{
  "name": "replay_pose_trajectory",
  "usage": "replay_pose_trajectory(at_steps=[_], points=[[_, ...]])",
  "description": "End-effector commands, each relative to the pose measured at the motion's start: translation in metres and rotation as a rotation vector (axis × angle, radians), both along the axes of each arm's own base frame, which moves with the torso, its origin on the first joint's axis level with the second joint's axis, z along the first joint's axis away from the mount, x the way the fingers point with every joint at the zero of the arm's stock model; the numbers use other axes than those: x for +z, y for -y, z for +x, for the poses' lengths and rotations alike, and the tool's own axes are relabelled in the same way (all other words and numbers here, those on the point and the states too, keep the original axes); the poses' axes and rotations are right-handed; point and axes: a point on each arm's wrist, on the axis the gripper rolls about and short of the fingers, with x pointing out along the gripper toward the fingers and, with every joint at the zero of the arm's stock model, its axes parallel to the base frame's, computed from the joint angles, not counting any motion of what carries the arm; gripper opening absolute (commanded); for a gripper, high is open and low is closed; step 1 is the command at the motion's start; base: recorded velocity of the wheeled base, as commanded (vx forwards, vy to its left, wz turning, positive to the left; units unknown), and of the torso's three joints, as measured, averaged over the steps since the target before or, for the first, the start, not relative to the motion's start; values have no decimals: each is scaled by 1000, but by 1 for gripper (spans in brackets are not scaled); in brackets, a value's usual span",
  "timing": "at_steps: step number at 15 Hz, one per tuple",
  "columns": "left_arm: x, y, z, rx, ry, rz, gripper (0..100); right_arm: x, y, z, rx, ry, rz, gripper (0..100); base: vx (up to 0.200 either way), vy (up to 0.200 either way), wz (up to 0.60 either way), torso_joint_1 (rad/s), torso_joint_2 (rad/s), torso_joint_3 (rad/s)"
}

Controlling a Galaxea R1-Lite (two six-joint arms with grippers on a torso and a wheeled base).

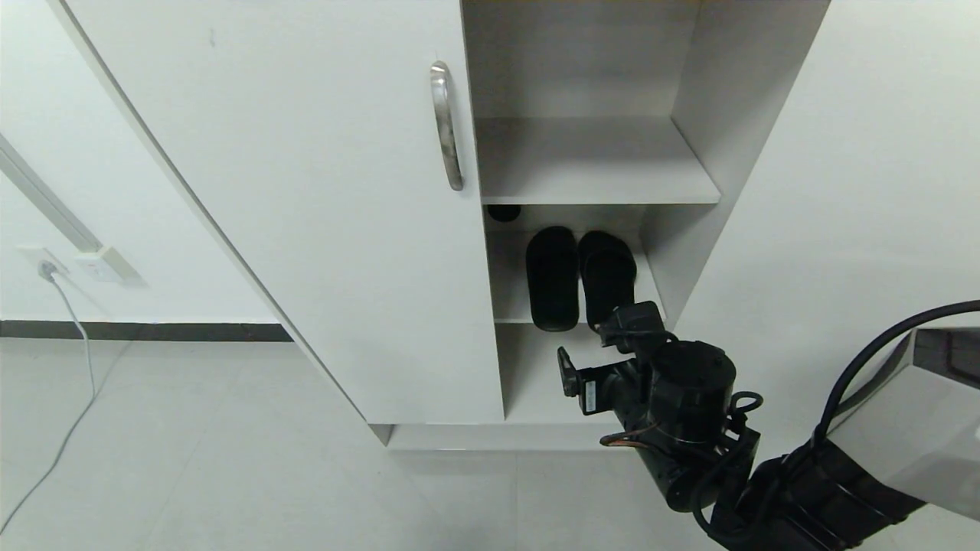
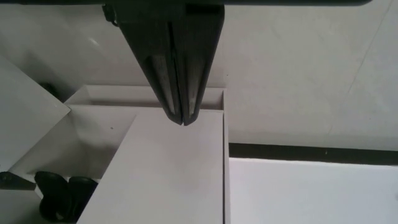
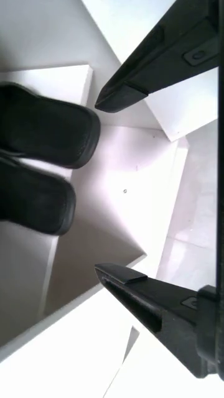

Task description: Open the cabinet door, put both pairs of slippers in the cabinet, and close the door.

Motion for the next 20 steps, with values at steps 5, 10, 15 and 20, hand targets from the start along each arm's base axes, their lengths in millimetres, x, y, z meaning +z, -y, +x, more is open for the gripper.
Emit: replay_pose_trajectory(at_steps=[5, 10, 15, 20], points=[[0, 0, 0, 0, 0, 0, 0, -2, 2, 0, -4, -1, -2, 100, 0, 0, 0, 0, 0, 0], [0, 0, 0, 0, -1, 0, 0, -6, 1, 0, -2, -10, -15, 100, 0, 0, 0, 0, 0, 0], [0, 0, 0, -3, -1, 0, 0, -13, 2, 0, -1, -22, -33, 100, 0, 0, 0, 3, 0, 90], [0, 0, 0, -1, -1, 3, 0, -16, 1, 0, -2, -27, -40, 100, 0, 0, 0, 0, 2, 201]])
